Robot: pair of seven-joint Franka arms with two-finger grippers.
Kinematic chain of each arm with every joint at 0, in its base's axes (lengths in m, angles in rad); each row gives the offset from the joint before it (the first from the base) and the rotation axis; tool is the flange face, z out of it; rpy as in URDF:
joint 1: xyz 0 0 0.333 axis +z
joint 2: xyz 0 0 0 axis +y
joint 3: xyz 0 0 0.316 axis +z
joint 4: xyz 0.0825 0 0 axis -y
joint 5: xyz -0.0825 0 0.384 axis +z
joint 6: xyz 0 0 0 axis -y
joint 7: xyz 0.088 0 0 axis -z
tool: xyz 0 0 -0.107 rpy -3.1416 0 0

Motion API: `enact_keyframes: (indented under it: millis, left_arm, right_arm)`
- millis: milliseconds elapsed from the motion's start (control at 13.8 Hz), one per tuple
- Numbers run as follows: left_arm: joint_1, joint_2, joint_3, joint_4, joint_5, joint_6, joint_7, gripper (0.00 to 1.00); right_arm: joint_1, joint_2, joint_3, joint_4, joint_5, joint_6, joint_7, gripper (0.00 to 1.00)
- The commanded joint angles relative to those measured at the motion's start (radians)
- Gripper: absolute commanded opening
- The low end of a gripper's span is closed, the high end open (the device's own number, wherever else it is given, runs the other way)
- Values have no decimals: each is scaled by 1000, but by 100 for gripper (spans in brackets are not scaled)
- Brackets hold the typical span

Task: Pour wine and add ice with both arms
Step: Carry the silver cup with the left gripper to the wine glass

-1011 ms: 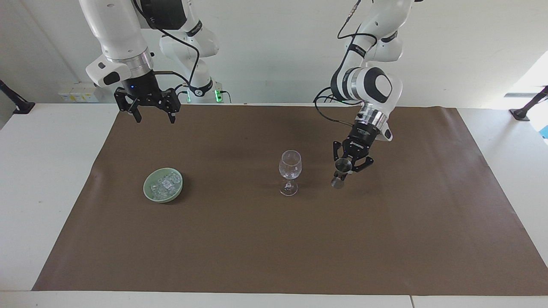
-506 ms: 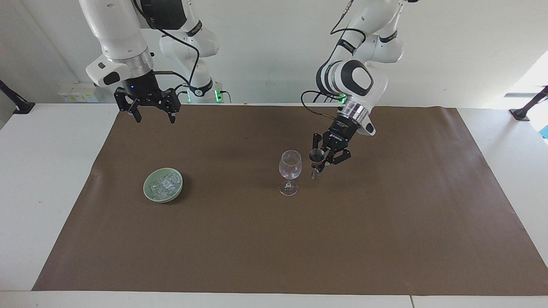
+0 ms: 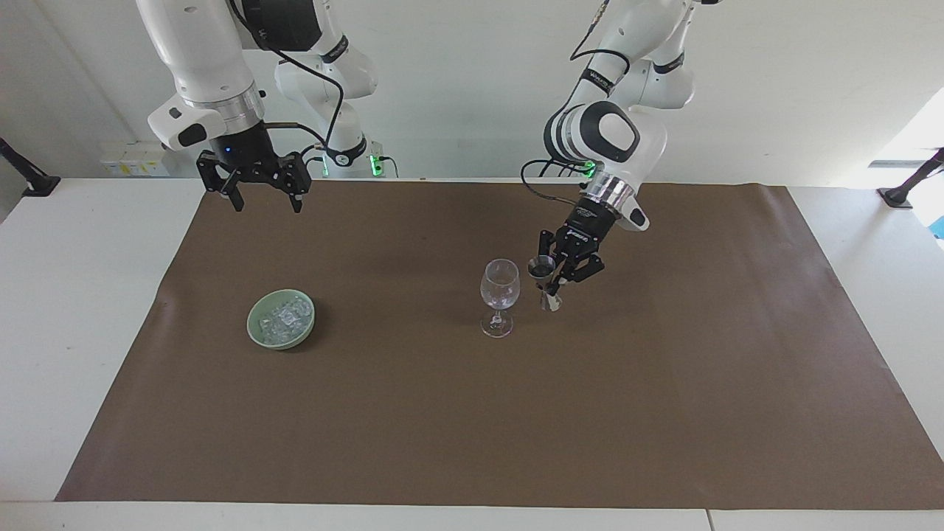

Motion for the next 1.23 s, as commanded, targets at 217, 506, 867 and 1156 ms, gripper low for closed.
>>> enact_keyframes:
  millis: [217,506,867,1156]
  left_arm:
    - [-69,38,12,63,77,96,8,0]
    - [-81,38,10,54,134,100,16,0]
    - [-89,35,10,37,185,100,62,0]
    - [-89,23,10,10,217,99,70,0]
  right_arm:
    - [1,-11,-2,-9,6,-8,5,100]
    - [1,-11,-2,-9,6,-8,5,100]
    - [1,-11,-2,-9,6,-8,5,100]
    - [1,-11,-2,-9,6,-8,5,100]
